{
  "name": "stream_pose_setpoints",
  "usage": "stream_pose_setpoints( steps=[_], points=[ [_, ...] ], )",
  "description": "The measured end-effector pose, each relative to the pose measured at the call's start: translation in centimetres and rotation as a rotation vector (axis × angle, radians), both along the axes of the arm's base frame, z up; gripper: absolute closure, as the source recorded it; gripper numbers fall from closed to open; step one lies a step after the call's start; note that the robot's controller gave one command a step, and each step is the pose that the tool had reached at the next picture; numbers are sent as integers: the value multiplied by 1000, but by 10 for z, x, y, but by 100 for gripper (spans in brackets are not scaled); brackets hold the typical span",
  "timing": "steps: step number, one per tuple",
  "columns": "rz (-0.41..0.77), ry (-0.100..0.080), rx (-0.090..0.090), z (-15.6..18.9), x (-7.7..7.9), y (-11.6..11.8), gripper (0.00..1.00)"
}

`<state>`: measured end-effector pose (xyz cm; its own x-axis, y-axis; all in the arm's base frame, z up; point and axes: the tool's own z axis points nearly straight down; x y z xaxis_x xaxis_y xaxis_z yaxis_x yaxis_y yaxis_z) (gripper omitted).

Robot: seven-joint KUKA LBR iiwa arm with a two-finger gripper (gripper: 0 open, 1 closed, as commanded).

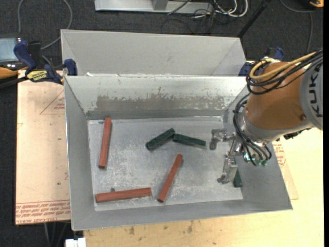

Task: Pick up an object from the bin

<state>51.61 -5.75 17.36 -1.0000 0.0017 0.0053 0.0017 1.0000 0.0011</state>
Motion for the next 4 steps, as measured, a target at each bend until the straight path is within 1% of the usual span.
stream_pose_setpoints(
  steps=[1,2,3,4],
  points=[
    [225,-3,4,-63,-3,107,0],
    [527,-9,3,-98,-18,169,0],
    [985,-18,0,-101,-29,198,0],
    [983,-8,2,-103,-32,198,100]
  ],
)
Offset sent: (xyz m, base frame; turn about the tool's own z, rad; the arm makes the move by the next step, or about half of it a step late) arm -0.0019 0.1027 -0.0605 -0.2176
